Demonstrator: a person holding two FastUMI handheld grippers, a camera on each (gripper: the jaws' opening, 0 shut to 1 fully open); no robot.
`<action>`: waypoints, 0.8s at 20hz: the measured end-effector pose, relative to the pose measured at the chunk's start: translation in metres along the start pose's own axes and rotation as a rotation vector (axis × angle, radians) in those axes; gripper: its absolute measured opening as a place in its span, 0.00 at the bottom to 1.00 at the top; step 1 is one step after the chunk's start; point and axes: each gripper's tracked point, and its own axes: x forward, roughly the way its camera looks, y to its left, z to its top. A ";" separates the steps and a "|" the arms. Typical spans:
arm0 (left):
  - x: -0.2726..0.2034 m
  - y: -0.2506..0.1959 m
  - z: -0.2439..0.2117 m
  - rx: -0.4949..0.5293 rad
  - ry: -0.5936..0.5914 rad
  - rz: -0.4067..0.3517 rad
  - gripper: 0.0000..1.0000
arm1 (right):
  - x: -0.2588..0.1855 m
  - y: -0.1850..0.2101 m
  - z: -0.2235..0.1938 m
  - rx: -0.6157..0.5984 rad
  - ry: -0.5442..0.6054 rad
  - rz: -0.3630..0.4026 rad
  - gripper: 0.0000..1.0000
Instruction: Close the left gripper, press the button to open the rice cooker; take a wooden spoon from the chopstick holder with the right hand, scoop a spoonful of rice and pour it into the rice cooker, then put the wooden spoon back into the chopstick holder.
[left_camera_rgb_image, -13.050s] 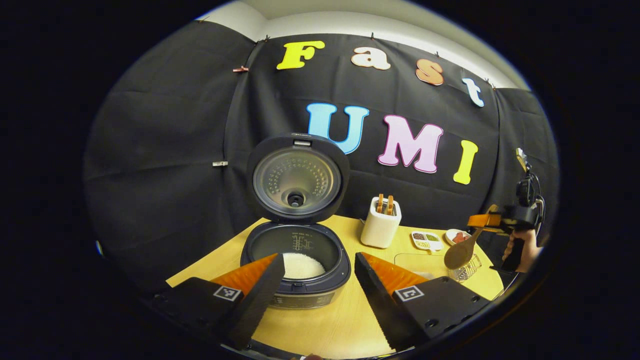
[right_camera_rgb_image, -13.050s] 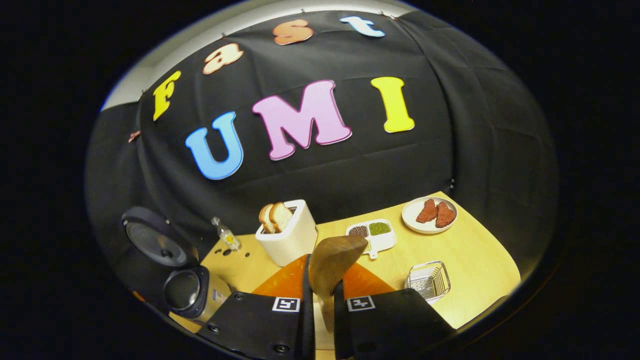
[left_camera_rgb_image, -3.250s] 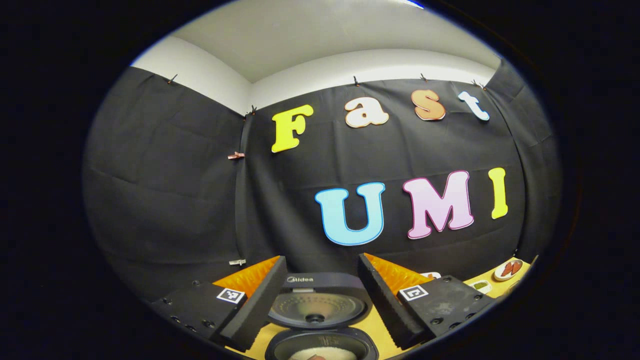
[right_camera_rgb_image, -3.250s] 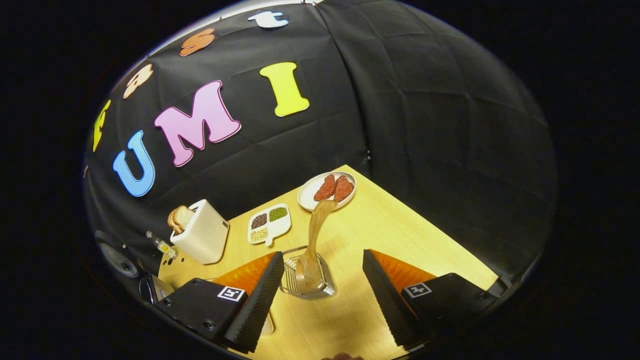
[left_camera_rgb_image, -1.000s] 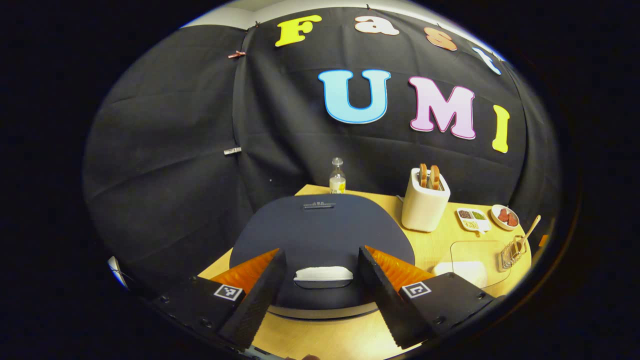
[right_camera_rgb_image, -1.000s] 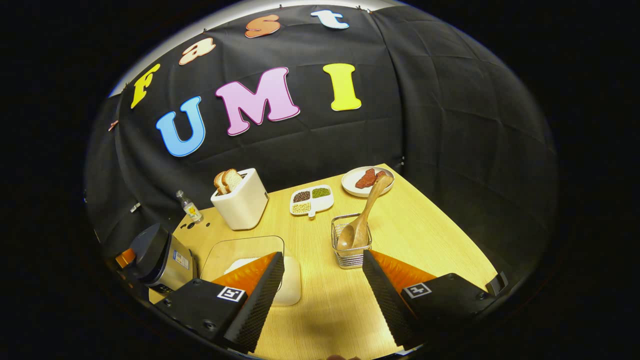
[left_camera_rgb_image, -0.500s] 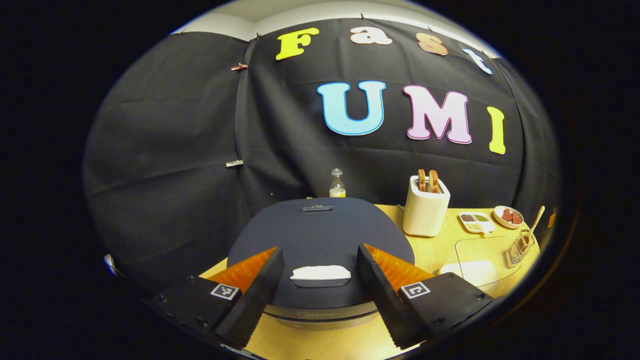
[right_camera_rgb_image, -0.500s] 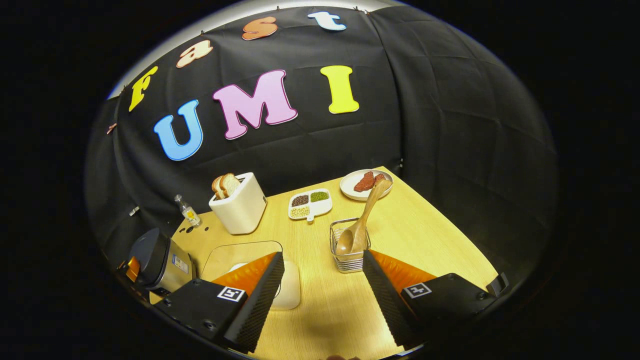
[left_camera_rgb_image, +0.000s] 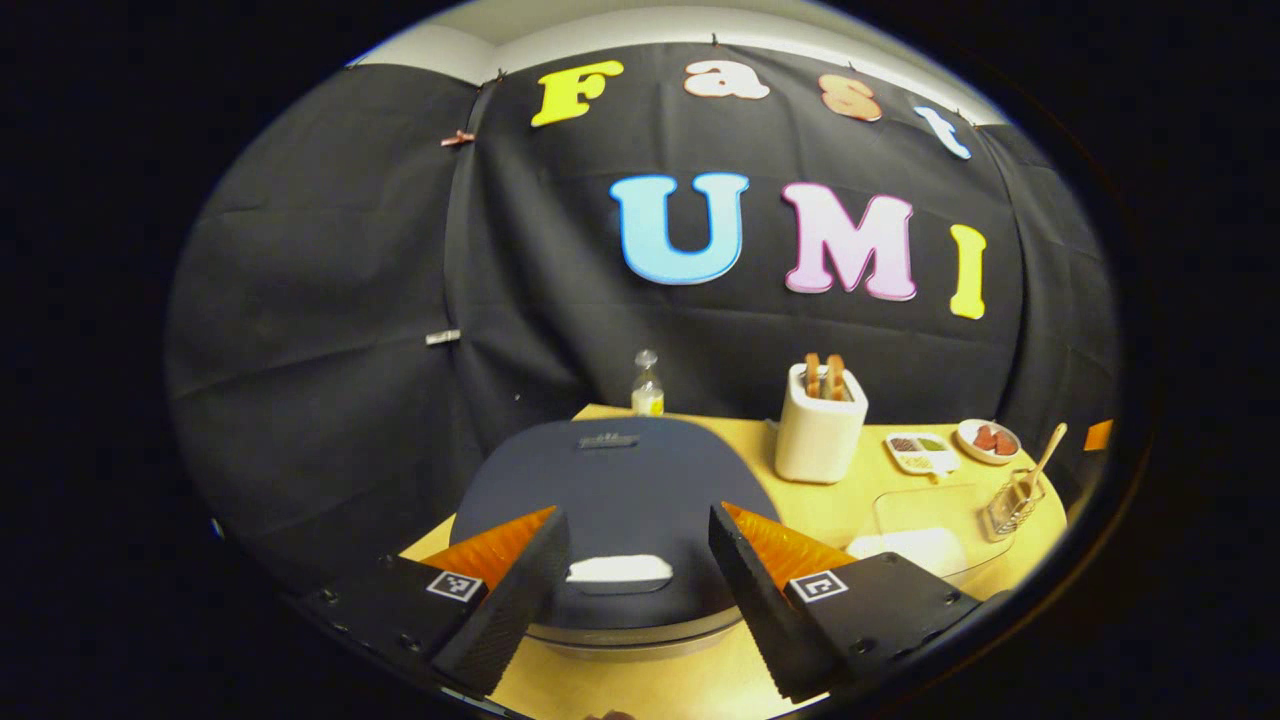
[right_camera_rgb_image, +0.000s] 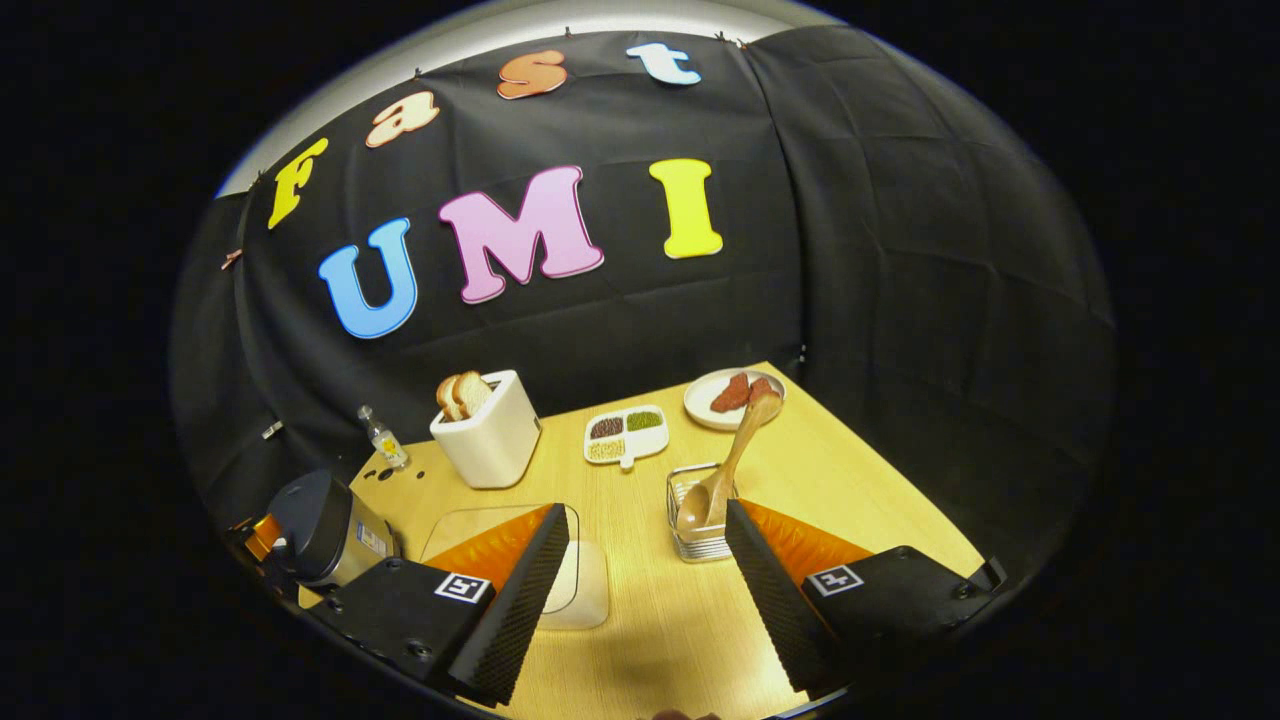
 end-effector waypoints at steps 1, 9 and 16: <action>-0.008 -0.007 0.019 0.018 -0.036 -0.016 0.95 | -0.005 0.003 0.015 -0.007 -0.036 0.003 0.99; -0.068 -0.061 0.112 0.044 -0.229 -0.190 0.92 | -0.071 0.035 0.087 -0.078 -0.281 0.041 0.98; -0.091 -0.062 0.088 -0.031 -0.204 -0.236 0.95 | -0.095 0.038 0.058 -0.121 -0.261 -0.002 0.98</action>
